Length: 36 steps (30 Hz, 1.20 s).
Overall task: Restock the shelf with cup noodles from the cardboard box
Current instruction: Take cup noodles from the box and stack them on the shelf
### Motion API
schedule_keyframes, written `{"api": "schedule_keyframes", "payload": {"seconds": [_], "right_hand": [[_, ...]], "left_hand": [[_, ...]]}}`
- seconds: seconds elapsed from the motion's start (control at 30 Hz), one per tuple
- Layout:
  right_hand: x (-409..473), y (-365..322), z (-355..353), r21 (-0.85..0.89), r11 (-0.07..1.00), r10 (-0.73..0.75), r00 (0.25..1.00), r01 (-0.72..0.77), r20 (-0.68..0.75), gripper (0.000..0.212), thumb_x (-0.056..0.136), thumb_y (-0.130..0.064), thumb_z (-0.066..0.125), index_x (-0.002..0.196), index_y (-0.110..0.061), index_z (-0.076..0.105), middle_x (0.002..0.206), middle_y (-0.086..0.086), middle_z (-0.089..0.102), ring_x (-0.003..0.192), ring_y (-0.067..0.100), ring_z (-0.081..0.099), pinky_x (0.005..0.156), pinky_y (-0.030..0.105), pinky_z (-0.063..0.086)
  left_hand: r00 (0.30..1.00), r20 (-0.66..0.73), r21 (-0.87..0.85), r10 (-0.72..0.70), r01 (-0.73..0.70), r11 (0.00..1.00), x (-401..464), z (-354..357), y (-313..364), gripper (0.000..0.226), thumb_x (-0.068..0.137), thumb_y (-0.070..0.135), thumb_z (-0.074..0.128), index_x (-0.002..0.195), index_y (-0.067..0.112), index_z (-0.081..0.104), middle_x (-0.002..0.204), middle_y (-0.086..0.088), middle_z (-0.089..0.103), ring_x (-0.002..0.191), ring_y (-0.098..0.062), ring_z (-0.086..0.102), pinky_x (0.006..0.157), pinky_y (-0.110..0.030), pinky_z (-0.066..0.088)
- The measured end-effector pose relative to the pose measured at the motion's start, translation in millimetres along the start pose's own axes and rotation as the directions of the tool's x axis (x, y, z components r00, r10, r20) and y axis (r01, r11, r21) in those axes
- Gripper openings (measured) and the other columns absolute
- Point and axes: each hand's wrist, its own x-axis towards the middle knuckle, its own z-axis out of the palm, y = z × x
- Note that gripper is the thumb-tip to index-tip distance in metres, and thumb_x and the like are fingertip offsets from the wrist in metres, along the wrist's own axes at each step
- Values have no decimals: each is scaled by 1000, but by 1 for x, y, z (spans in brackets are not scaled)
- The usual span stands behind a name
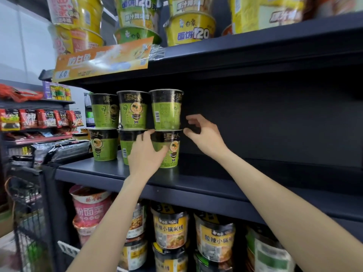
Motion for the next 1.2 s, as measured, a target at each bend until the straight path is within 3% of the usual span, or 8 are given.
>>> {"api": "schedule_keyframes", "payload": {"seconds": [0.17,0.37,0.6,0.77,0.87,0.97,1.07,1.2], "right_hand": [[-85,-7,-62,-154,973,-193,974,173,-123,27,91,-23,58,118,-23,60,107,-11,66,103,4,60,90,34,51],[-249,4,-140,-392,883,-408,834,257,-372,17,90,-13,57,102,-6,66,100,4,67,92,23,64,77,40,53],[-517,29,-236,-487,870,-84,952,-74,-295,16,91,-12,56,98,-2,67,97,8,68,95,20,61,84,30,50],[-711,28,-305,-574,718,355,916,-395,-186,21,88,-18,55,102,-9,67,92,3,68,88,19,60,79,26,45],[-808,21,-334,-556,565,615,760,-609,-207,20,83,-26,53,100,-19,62,85,0,66,81,18,56,67,27,41],[-892,20,-359,-518,311,852,475,-797,-219,25,81,-23,57,106,-20,61,94,4,65,88,28,61,68,33,46],[-948,25,-384,-417,42,958,155,-908,-241,37,87,-24,58,124,-20,56,116,6,62,106,31,58,81,39,49],[-999,53,-422,-339,-154,964,-65,-928,-260,38,88,-29,56,126,-23,53,115,3,65,106,29,60,83,38,50]], "left_hand": [[943,-219,-315,253,-313,896,-70,-18,48,32,90,32,59,120,22,57,116,9,60,109,-10,55,91,-29,45],[839,-317,-373,443,-540,755,-204,-9,113,22,92,24,52,104,11,64,82,6,59,80,-11,56,77,-21,45],[774,247,-557,583,-379,739,-430,43,163,25,91,31,53,110,17,63,91,12,59,89,-6,57,80,-13,41],[440,767,-415,466,-212,885,-591,83,179,31,88,34,60,119,29,58,114,13,62,112,-10,52,84,-25,43],[245,866,-416,435,-127,901,-664,103,196,29,85,26,66,114,24,63,108,9,67,103,-14,60,81,-27,45],[87,907,-407,411,-60,911,-728,127,225,26,82,22,68,109,22,65,103,6,70,99,-13,65,87,-31,49],[22,889,-453,458,-112,884,-781,155,265,26,83,19,67,109,19,66,102,4,71,99,-15,64,85,-28,46],[-75,841,-539,536,-203,817,-841,206,321,25,83,17,64,108,19,66,99,4,71,100,-21,62,84,-33,47]]}}
